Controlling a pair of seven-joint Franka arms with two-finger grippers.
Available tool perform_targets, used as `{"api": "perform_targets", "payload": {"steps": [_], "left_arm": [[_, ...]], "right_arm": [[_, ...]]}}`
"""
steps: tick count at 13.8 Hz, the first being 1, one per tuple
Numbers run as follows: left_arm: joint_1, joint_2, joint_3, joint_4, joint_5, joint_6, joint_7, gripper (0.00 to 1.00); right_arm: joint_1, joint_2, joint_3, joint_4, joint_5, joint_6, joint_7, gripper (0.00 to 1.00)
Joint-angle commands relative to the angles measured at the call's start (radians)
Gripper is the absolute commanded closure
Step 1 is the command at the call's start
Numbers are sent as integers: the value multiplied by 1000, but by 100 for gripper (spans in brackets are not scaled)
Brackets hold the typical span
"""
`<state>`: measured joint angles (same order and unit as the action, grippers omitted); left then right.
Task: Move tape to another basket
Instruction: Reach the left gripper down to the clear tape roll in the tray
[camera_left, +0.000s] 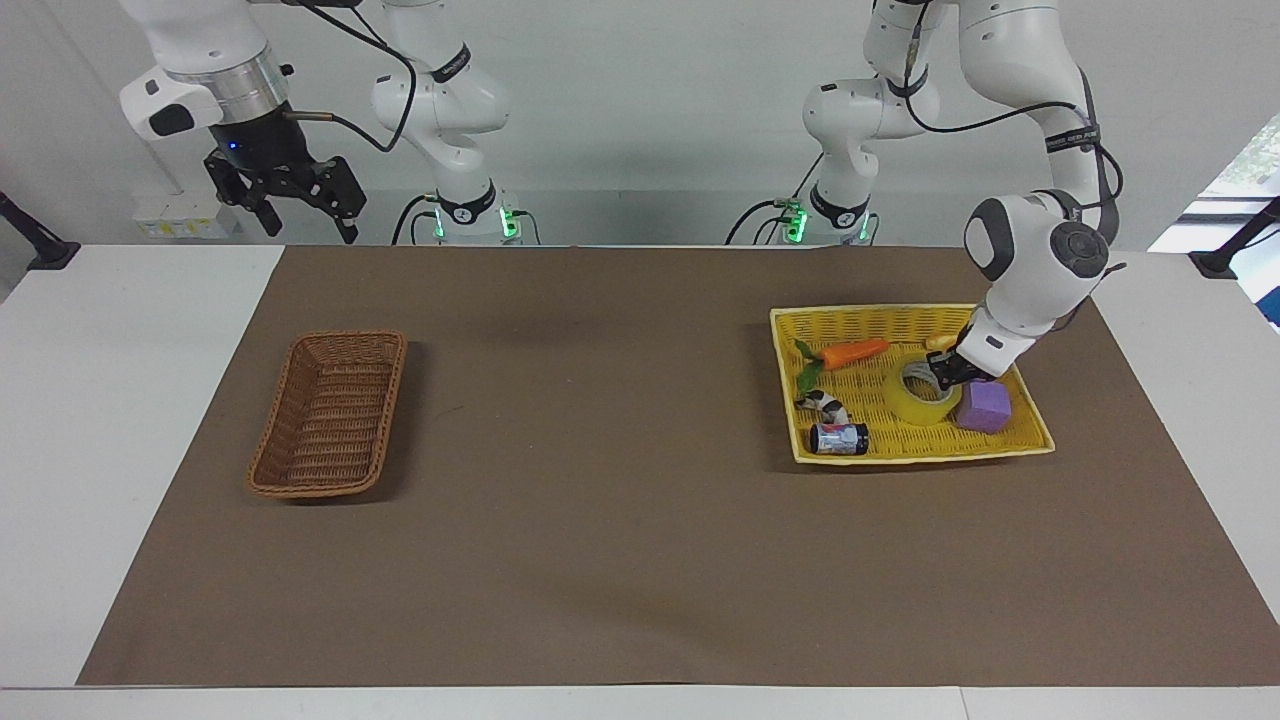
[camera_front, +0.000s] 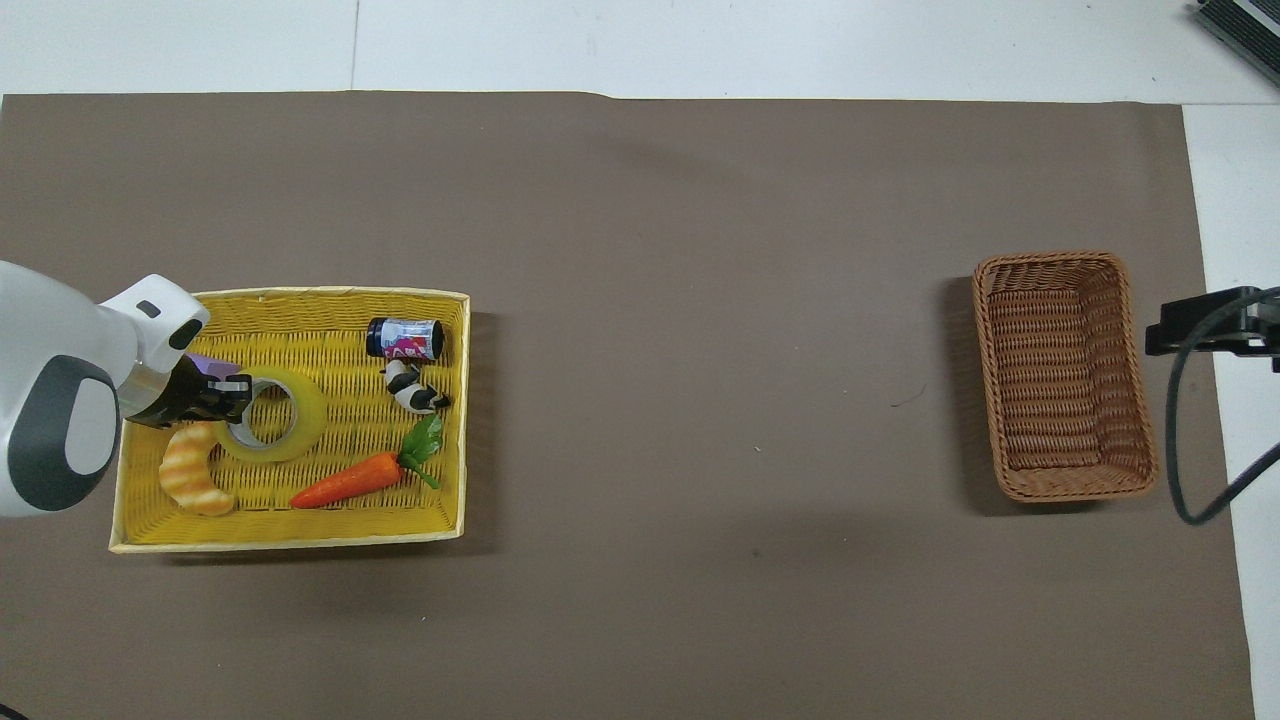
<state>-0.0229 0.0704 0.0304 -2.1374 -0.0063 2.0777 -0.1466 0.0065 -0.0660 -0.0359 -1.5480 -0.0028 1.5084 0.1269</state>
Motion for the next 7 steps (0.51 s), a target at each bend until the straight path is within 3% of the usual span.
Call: {"api": "perform_targets", "payload": {"steps": [1,7], "left_arm": [[-26,-21,13,-19,6,-5,-99,73],[5,-50,16,-82,28,48,-93,70]], "right_arm": [[-7,-11,1,-4,17,-7,10,0],[-8,-11,1,-4,17,-7,10,0]]}}
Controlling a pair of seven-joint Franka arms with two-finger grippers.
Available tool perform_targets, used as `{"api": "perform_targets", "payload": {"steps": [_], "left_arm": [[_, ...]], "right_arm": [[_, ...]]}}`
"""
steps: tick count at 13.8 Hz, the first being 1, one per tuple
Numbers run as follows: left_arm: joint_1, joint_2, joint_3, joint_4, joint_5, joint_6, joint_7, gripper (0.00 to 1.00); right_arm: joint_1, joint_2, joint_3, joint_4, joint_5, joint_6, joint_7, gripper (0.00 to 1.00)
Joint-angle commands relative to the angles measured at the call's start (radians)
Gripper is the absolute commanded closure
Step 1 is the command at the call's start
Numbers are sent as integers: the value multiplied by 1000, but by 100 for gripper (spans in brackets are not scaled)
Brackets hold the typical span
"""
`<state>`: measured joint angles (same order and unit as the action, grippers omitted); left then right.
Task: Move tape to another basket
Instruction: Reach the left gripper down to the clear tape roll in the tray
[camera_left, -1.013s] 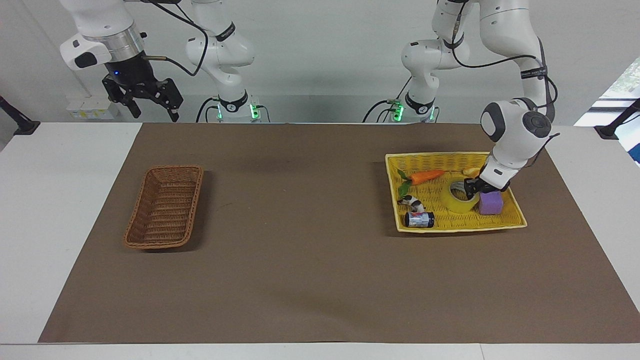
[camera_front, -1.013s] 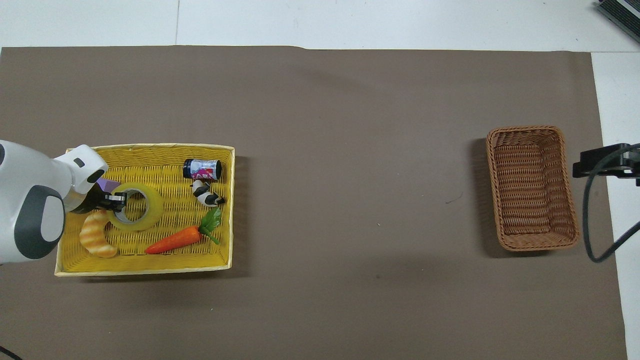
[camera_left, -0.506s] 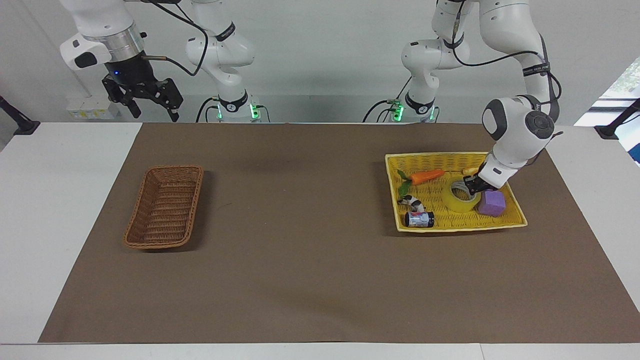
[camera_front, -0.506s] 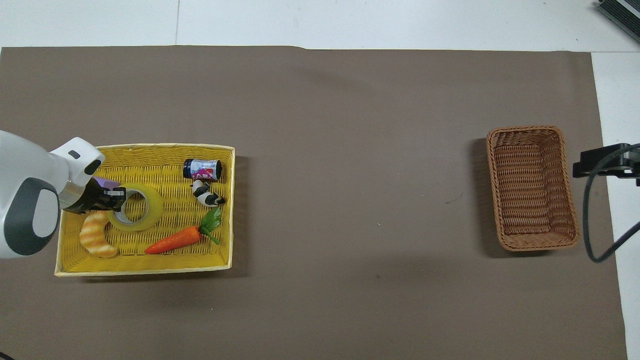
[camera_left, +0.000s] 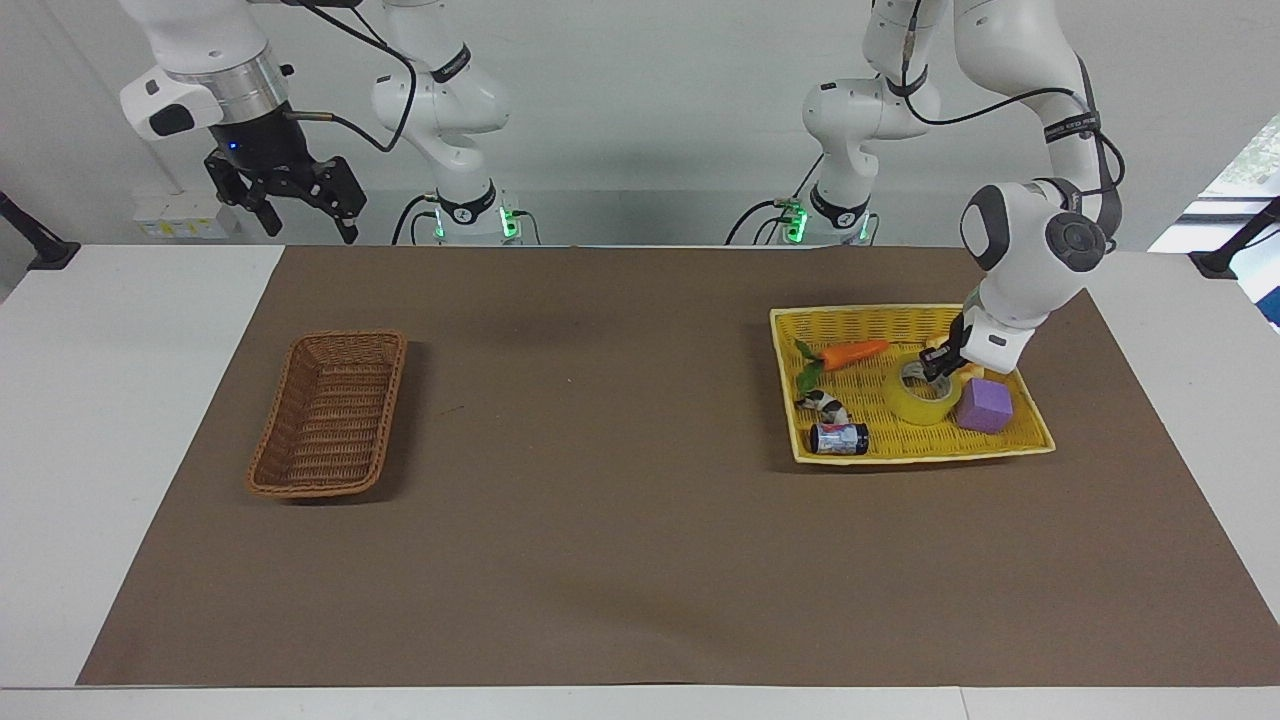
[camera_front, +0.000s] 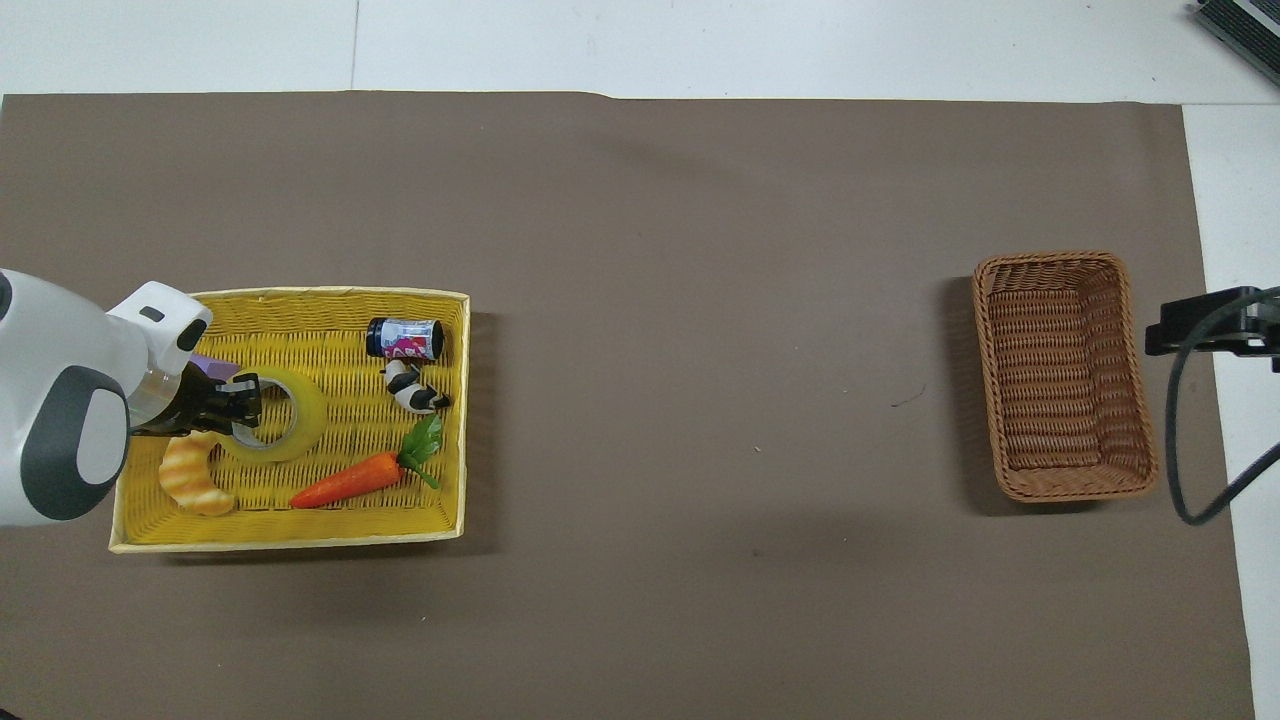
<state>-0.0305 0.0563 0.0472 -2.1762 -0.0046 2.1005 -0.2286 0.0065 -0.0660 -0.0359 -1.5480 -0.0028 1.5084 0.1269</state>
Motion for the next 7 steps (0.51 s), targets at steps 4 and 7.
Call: {"api": "perform_targets", "payload": {"steps": [4,7], "left_arm": [[18,-35,0,-34,44,18,-40,29],[33,-50,-1,-88,46,50,-43,29]], "right_arm": [[-8,-11,2,-4,17,-7,10,0],[-8,-11,1,-4,17,-7,10,0]]}}
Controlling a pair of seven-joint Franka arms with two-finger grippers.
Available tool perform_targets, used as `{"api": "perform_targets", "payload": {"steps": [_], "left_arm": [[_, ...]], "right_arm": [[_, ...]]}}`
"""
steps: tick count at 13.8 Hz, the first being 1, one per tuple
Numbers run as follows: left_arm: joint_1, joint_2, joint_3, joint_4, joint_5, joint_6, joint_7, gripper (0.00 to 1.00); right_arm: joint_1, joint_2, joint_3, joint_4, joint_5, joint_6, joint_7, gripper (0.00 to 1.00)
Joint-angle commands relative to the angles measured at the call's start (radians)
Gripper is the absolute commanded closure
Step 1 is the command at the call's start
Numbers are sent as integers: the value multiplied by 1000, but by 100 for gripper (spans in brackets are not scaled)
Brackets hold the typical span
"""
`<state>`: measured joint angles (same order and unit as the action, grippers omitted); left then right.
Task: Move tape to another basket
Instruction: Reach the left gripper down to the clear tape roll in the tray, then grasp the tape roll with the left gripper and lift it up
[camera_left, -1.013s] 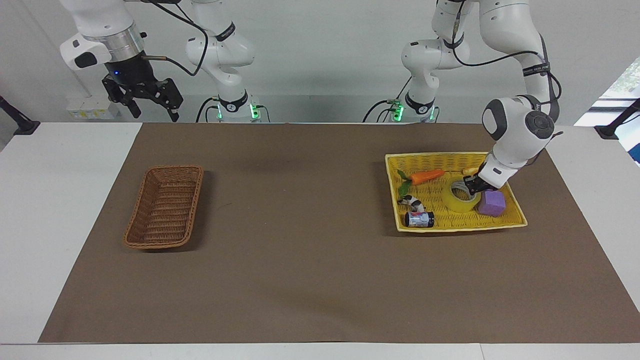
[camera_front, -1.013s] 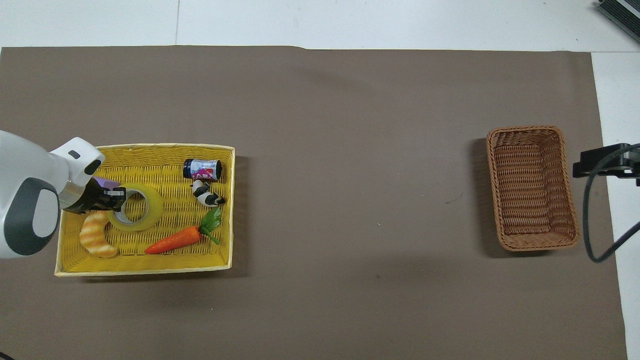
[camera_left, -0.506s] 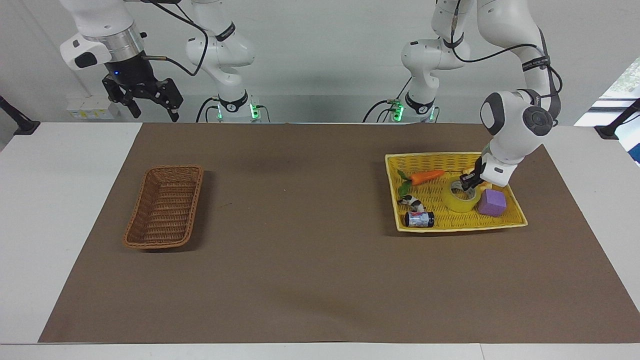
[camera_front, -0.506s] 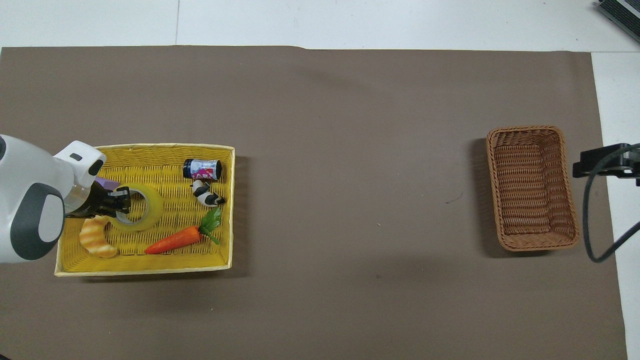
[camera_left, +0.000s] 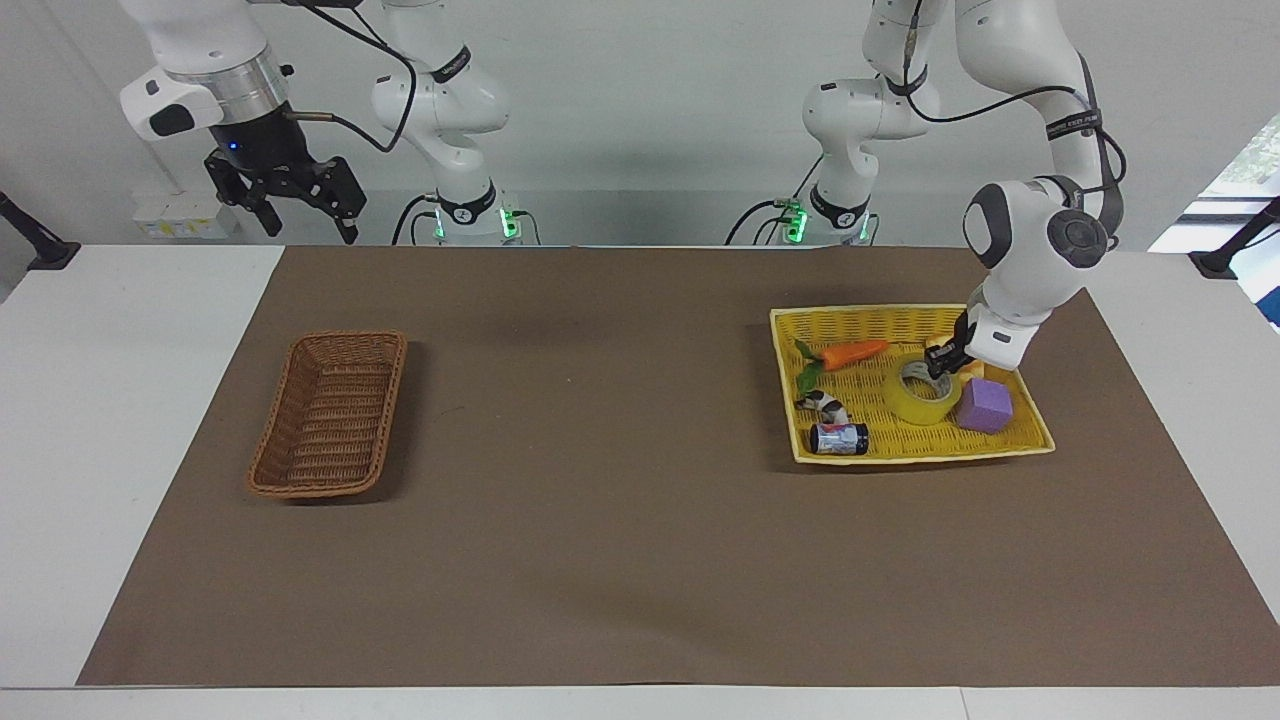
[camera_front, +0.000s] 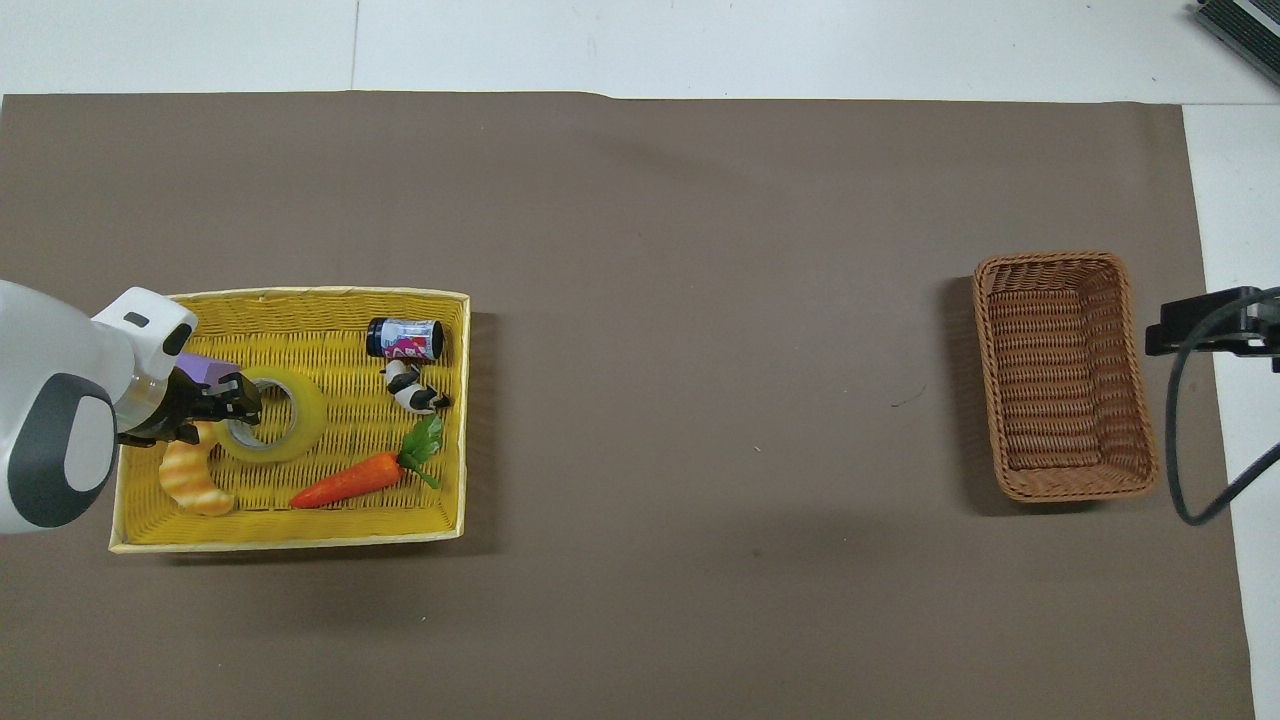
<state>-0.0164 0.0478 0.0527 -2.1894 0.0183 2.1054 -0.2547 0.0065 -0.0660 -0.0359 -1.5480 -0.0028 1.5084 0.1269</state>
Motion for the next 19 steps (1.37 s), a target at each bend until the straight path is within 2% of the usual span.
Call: {"api": "perform_targets", "payload": {"steps": [1,2,3,4,11,15,17,19], "left_arm": [[16,-29,-7,-131,22,142,-17,29],[19,-34,-8,-200,22,254,-20,36],[19,-40,-8,-214,23,274,-5,73],[10,-37,-8,-202,23,233,6,100],[-25,-26,-14,84,23,-100,20,100],[-127,-29,-16,253,9,-307,8,100],[-204,-22,-14,283,-27,-323,0,100],[-264,-20,-16,281,-102,-271,-41,100]], "right_arm": [[-8,-11,2,-4,17,-7,10,0],[-8,-11,1,-4,17,-7,10,0],[-8,-11,2,-4,17,-7,10,0],[-8,-11,2,-4,17,-7,10,0],[-8,-11,2,-4,17,-7,10,0],[-7,-11,2,-4,17,-7,10,0],[-8,-11,2,-4,17,-7,10,0],[-7,-11,2,-4,17,-7,10,0]]}}
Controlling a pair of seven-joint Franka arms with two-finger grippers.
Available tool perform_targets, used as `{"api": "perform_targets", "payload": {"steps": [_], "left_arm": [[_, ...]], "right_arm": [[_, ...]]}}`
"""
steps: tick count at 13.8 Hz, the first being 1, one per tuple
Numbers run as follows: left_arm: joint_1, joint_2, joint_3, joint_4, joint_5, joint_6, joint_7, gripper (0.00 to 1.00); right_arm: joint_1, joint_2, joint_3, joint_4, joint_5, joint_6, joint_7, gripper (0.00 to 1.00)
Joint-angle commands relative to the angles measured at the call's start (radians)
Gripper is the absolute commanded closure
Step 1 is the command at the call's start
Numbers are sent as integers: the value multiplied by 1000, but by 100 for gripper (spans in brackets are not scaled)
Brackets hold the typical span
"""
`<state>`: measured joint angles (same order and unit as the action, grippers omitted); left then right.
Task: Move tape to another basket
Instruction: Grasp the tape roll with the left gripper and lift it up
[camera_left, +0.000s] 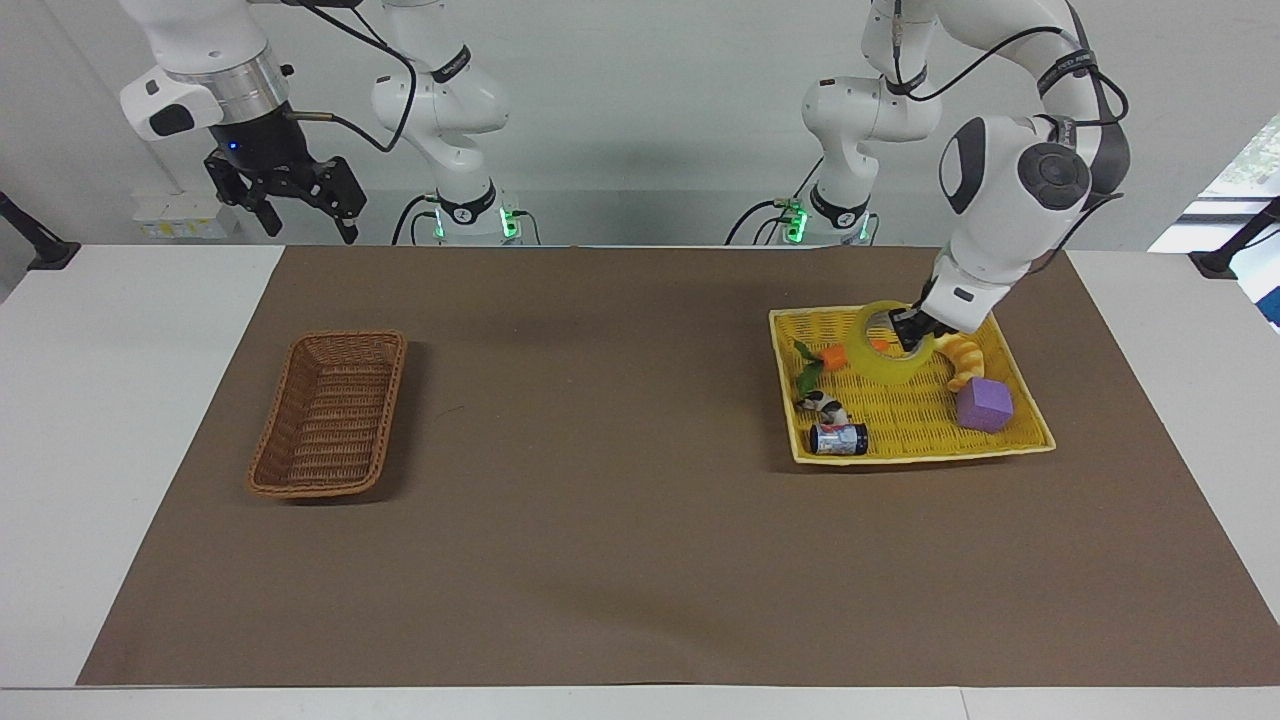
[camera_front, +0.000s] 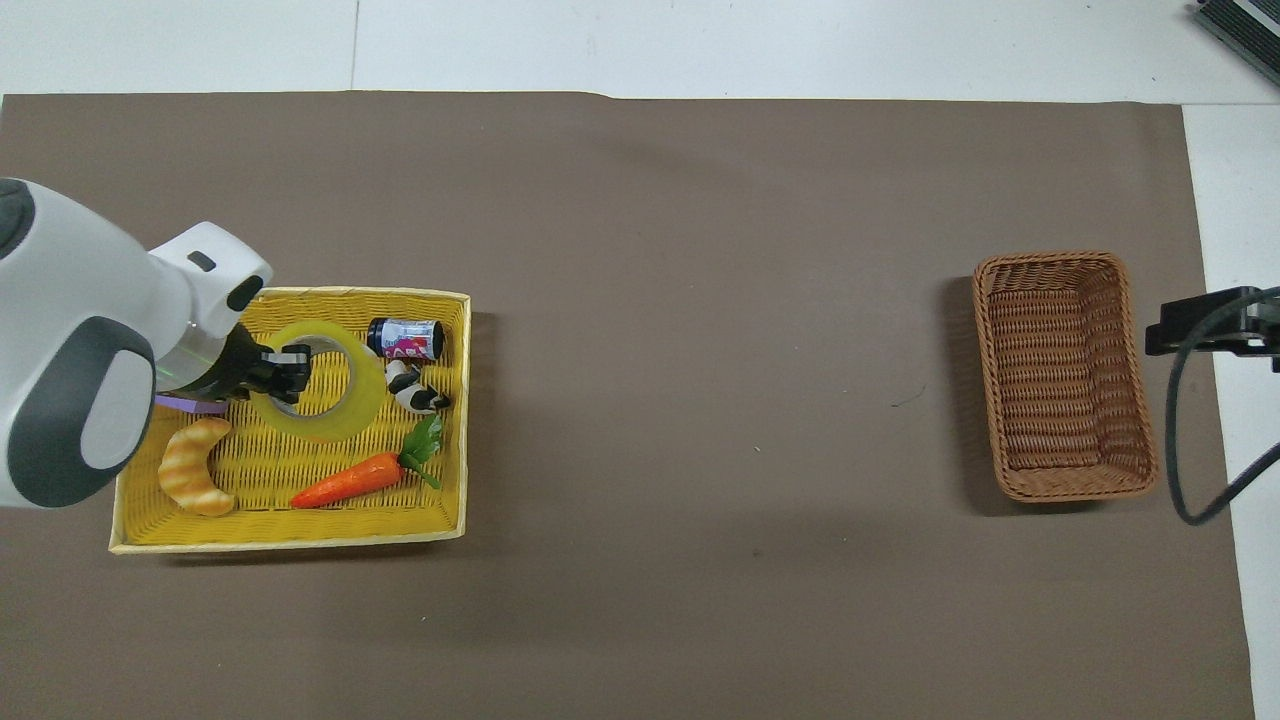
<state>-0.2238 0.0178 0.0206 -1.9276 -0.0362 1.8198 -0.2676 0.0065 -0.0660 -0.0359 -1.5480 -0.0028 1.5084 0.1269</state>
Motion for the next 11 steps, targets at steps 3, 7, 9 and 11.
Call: {"api": "perform_targets", "payload": {"steps": [3,7,9,11], "left_arm": [[-165,11,16,15,-161,110,-142,100],[-247,-4,16,22,-371,150,-142,100],[-246,-45,1,18,-418,135,-137,100],[-229,-97,10,9,-544,103,-61,100]], "right_arm": [[-8,-11,2,-4,17,-7,10,0],[-8,-11,2,-4,17,-7,10,0],[-8,-15,-2,5,20,-13,-4,0],[3,-32,10,15,20,-7,-18,0]]}}
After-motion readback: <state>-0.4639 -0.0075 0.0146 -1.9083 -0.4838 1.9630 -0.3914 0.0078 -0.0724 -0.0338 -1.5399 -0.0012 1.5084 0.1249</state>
